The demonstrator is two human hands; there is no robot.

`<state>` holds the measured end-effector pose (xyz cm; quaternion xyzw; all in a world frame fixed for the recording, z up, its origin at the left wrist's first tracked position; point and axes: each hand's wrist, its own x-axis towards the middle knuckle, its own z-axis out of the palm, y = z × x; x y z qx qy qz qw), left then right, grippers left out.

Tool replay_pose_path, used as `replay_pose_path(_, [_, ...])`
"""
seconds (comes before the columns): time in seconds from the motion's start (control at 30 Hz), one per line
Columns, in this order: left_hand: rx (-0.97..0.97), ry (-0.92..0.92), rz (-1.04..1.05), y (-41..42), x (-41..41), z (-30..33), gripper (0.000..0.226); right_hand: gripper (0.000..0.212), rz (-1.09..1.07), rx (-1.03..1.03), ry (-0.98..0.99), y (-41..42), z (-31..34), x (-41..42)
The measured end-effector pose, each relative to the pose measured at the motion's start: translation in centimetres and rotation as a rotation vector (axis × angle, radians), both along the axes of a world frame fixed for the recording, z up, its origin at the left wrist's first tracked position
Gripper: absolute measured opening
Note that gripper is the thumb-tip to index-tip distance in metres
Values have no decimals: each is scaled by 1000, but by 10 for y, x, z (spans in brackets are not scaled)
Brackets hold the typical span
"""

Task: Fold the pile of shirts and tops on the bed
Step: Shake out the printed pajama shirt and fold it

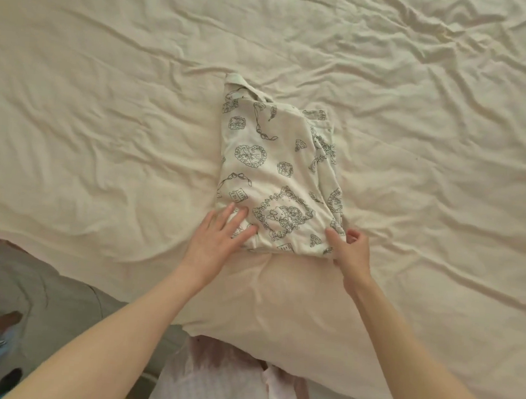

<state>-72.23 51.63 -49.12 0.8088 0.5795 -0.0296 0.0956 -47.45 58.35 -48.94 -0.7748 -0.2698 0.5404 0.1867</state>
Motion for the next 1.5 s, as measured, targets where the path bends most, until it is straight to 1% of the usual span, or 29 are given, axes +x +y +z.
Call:
replay_pose_path(0.07, [82,-19,-23,7,-2,-5,46,35,-19,-64,118,8,3,-1])
replay_pose_path(0.13, [71,-98,46,12,2,-1,41,24,-31,-94,186,9,7,0])
replay_pose_path(0.23, [-123,-405,310,15,5,21,54,13,-130,-143,277,1,21,2])
replay_pose_path(0.27, [-181,-494,399,14,4,32,54,9,-156,-178,304,-4,28,4])
replay_pose_path(0.33, [-299,-541,498,6,0,54,49,8,-180,-281,345,-17,44,10])
replay_pose_path(0.43, [-611,-529,470,-12,-7,79,46,8,-211,-423,357,-36,70,23])
replay_pose_path(0.5, [-764,-623,475,-12,-12,92,43,7,-239,-450,370,-37,85,26])
replay_pose_path(0.53, [-794,-680,522,-5,-14,99,42,9,-263,-433,386,-31,90,26])
replay_pose_path(0.6, [-742,-791,642,19,-19,103,46,9,-361,-353,478,-9,96,19])
replay_pose_path(0.67, [-607,-871,770,48,-25,97,56,9,-451,-225,586,21,98,8])
replay_pose_path(0.7, [-530,-850,837,62,-28,92,57,11,-467,-153,607,37,97,2])
replay_pose_path(0.73, [-439,-766,894,76,-30,88,57,11,-435,-65,579,51,96,-7])
replay_pose_path(0.77, [-327,-623,915,87,-32,82,57,12,-330,40,467,61,92,-16])
replay_pose_path(0.83, [-106,-354,819,101,-28,73,55,27,70,316,2,71,77,-37])
replay_pose_path(0.87, [-24,-273,726,104,-19,69,54,34,288,485,-200,69,69,-48])
replay_pose_path(0.9, [19,-222,610,104,-9,61,53,38,490,626,-313,66,59,-58])
replay_pose_path(0.97, [-6,-148,410,95,14,42,52,42,811,793,-440,55,32,-71])
replay_pose_path(1.0, [-74,-121,365,89,21,32,55,44,920,816,-490,51,16,-72])
replay_pose_path(1.03, [-152,-87,354,84,23,23,58,47,1002,772,-540,48,2,-70])
replay_pose_path(1.1, [-251,-17,387,81,13,2,60,57,1113,595,-621,45,-20,-63])
replay_pose_path(1.17, [-286,30,394,86,3,-13,55,68,1183,446,-660,46,-38,-56])
replay_pose_path(1.23, [-303,12,379,97,-2,-17,55,69,1210,396,-661,50,-45,-55])
replay_pose_path(1.3, [-270,-105,402,100,-4,-13,56,61,1167,405,-577,52,-40,-58])
replay_pose_path(1.33, [-232,-196,455,98,-6,-11,57,57,1079,430,-528,52,-35,-58])
replay_pose_path(1.37, [-184,-303,539,95,-8,-8,60,53,917,498,-477,51,-28,-58])
replay_pose_path(1.4, [-150,-423,661,90,-11,-5,65,49,691,544,-438,51,-22,-57])
replay_pose_path(1.43, [-153,-547,815,84,-14,-1,71,46,463,515,-402,53,-19,-55])
replay_pose_path(1.47, [-207,-671,989,79,-16,4,77,50,268,413,-337,54,-14,-54])
replay_pose_path(1.5, [-295,-802,1148,74,-18,7,82,58,130,269,-229,56,-10,-53])
